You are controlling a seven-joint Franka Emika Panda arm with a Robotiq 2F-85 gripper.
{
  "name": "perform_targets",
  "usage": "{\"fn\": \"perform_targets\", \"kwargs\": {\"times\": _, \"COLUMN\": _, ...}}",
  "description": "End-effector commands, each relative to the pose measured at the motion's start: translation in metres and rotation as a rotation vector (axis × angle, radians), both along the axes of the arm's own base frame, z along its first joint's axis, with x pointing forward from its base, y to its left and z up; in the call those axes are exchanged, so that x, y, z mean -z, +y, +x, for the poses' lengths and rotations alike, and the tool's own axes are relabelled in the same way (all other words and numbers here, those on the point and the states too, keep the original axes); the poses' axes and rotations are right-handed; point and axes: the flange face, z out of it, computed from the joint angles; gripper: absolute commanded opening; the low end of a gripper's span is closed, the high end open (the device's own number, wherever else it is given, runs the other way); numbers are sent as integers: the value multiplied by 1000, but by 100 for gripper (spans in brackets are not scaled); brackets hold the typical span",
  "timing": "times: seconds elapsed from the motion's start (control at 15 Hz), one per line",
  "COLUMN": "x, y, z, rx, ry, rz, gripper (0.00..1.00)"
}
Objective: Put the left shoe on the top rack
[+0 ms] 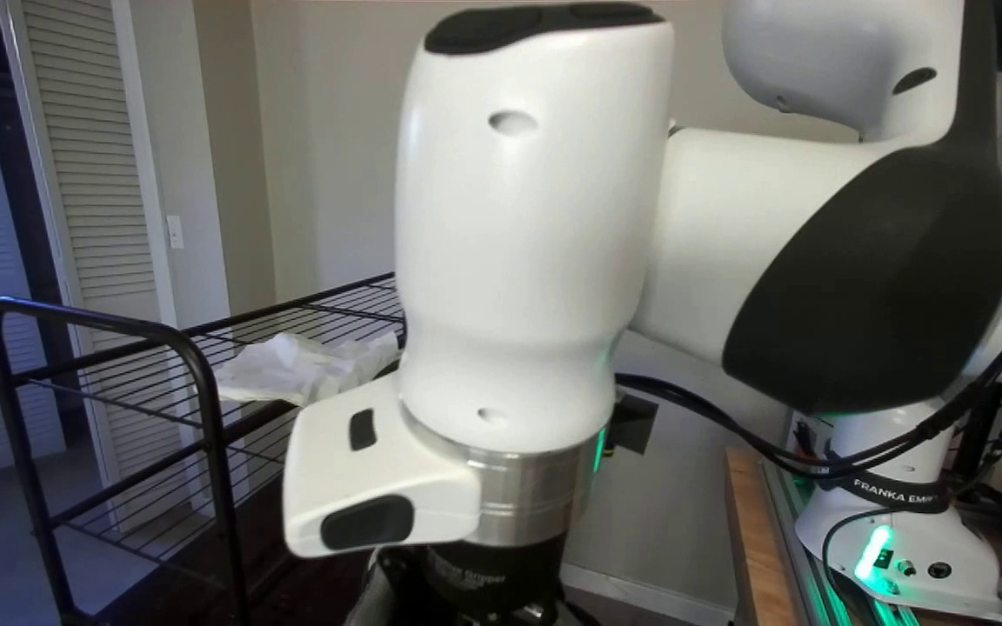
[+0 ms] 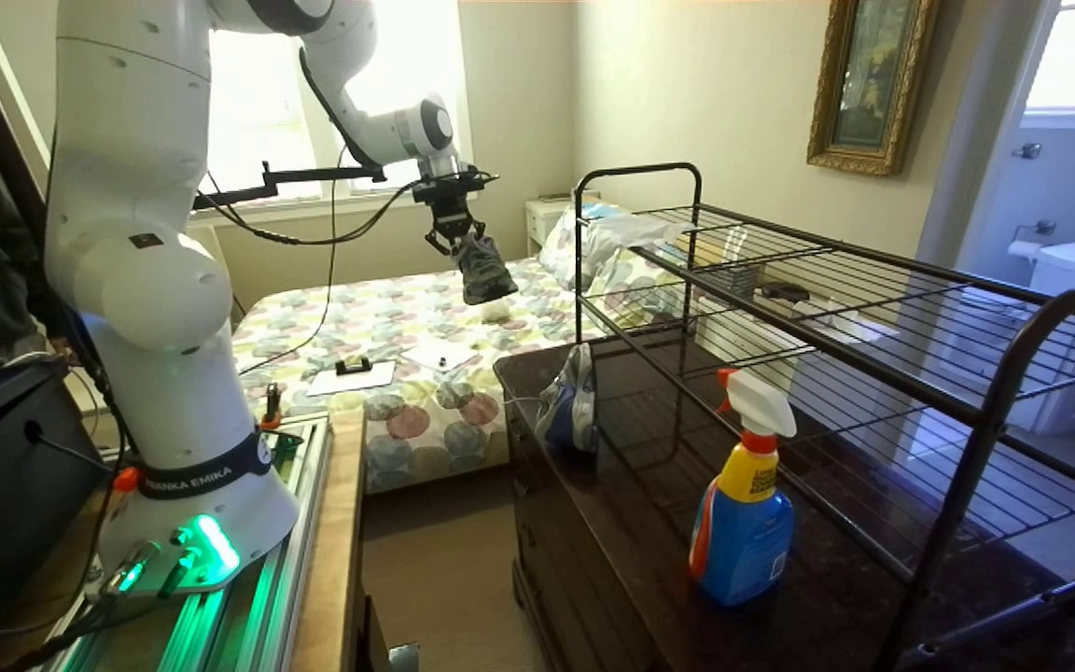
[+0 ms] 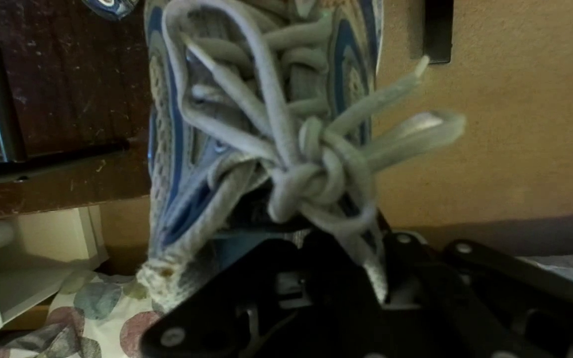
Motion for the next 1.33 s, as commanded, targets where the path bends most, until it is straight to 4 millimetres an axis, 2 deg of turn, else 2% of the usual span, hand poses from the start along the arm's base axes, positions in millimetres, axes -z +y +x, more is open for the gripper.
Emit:
{"fn": "perform_targets", "kwargs": {"times": 0.0, "x": -43, "y": -35, "z": -33, "rx": -44, "ry": -39, "rz": -49, "gripper": 2}}
{"fn": "perform_targets", "kwargs": {"times": 0.2, "x": -87, "y": -59, "z": -47, "rx": -26, "ry": -80, "rz": -19, "gripper": 2}}
{"fn": "perform_targets", "kwargs": {"times": 0.4, "x": -143, "y": -84, "z": -43, "rx": 59, "ry": -95, "rz": 79, "gripper": 2}}
{"fn": "perform_targets", "kwargs": {"times": 0.47, "x": -110, "y": -57, "z": -37, "rx": 31, "ry": -85, "rz": 41, "gripper": 8}}
{"fn": "perform_targets", "kwargs": {"times": 0.6, "x": -139, "y": -73, "z": -36, "rx": 58, "ry": -105, "rz": 75, "gripper": 8}}
{"fn": "perform_targets", "kwargs": {"times": 0.73, "x": -144, "y": -79, "z": -39, "rx": 65, "ry": -112, "rz": 78, "gripper": 8}}
{"fn": "perform_targets", "kwargs": {"times": 0.8, "x": -142, "y": -80, "z": -40, "rx": 65, "ry": -109, "rz": 73, "gripper": 2}}
{"fn": "perform_targets", "kwargs": {"times": 0.87, "x": -143, "y": -81, "z": -38, "rx": 60, "ry": -117, "rz": 69, "gripper": 2}}
{"fn": "perform_targets", "kwargs": {"times": 1.0, "x": -162, "y": -94, "z": -23, "rx": 91, "ry": -158, "rz": 69, "gripper": 2}}
{"fn": "perform_targets", "kwargs": {"times": 1.27, "x": -231, "y": -141, "z": 21, "rx": 228, "ry": -207, "rz": 131, "gripper": 2}}
